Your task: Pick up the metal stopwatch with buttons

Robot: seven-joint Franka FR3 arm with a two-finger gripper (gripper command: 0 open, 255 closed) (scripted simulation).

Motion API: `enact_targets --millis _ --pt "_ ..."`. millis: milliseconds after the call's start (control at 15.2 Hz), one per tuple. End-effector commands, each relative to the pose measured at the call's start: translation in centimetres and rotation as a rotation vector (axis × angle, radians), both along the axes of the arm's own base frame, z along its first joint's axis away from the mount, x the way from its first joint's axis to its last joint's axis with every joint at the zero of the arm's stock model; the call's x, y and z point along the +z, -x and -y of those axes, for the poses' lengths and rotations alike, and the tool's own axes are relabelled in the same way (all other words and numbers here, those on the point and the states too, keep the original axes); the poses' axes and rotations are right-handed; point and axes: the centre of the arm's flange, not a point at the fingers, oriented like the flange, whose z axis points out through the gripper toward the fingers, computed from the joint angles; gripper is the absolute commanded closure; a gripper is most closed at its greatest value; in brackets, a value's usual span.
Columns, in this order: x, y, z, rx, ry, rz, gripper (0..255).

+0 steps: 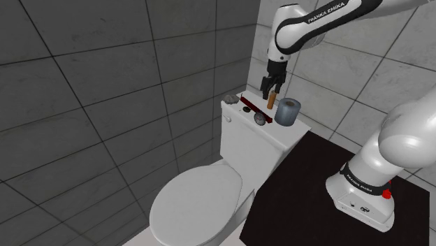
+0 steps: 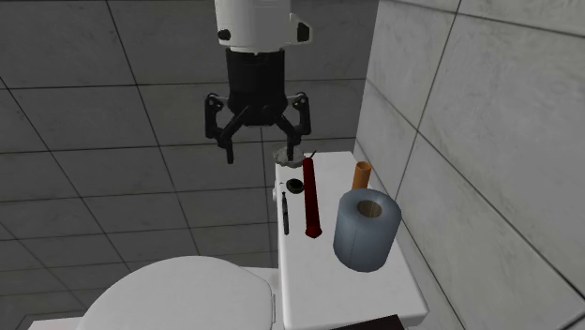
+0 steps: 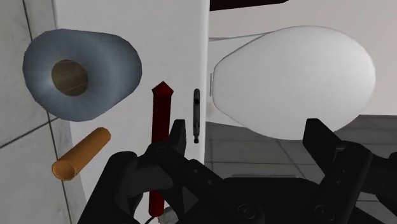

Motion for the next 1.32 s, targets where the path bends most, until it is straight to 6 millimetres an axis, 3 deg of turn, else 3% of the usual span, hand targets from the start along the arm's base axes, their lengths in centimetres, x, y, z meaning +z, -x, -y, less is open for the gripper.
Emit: enact_targets --millis 0,660,1254 --pt "-2.3 -1.5 0.6 -0.005 0.008 -0.004 0" --pt "-13.3 -8.0 4.1 -0.029 0.046 -0.031 0" --pt "-17.5 -8.1 4.1 -0.029 0.047 -0.032 0"
